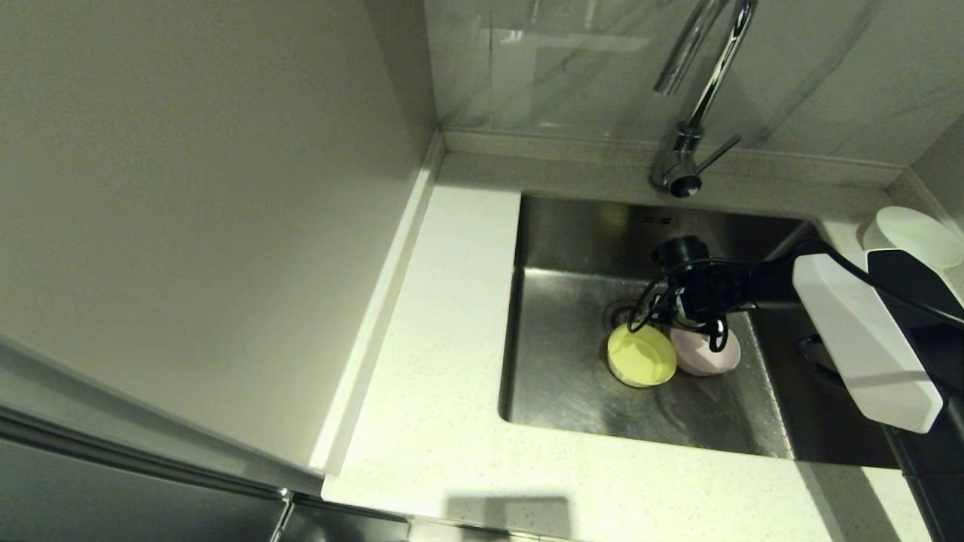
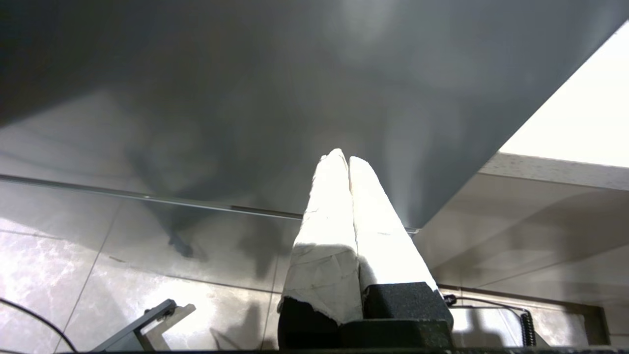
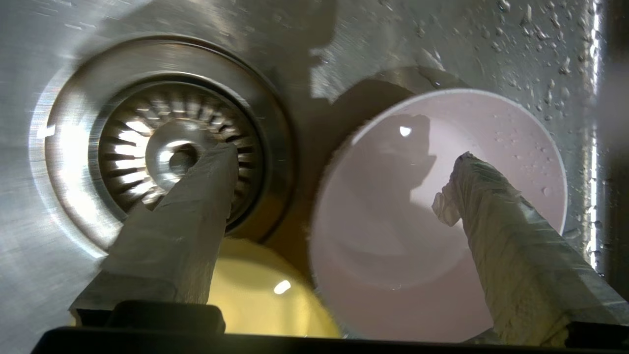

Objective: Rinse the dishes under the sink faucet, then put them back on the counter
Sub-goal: Put a bowl back to the table from the sink

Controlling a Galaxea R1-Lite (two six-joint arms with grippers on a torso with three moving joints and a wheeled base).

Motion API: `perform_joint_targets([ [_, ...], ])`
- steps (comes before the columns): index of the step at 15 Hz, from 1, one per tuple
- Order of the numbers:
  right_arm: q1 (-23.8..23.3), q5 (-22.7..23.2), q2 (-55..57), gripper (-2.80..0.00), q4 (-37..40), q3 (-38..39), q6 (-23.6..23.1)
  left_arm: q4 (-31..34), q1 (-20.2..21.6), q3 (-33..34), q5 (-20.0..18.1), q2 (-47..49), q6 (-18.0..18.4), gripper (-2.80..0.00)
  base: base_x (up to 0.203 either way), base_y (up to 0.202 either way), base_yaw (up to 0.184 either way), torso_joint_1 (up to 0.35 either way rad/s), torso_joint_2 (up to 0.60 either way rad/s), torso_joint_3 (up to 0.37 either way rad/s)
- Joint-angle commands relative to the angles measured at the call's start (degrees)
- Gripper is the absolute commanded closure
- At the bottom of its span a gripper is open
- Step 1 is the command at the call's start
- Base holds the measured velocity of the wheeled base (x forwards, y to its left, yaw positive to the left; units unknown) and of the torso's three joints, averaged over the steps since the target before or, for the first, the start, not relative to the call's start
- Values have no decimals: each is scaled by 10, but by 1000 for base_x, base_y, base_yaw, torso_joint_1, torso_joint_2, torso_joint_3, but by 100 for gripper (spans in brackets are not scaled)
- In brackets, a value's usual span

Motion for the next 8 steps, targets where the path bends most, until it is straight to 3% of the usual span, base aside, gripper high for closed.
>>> perform_joint_targets([
  [1,-4,-3,14,-280,1,1,2,0,0,0,0,-1,0,0,0,0,0,0,0,0],
  [2,-4,-4,18,-280,1,1,2,0,0,0,0,-1,0,0,0,0,0,0,0,0],
  [3,-6,-4,19,-24,1,1,2,0,0,0,0,-1,0,0,0,0,0,0,0,0],
  [4,-6,-4,19,0,1,0,2,0,0,0,0,-1,0,0,0,0,0,0,0,0],
  [8,-5,-4,18,0,1,1,-5,0,0,0,0,-1,0,0,0,0,0,0,0,0],
])
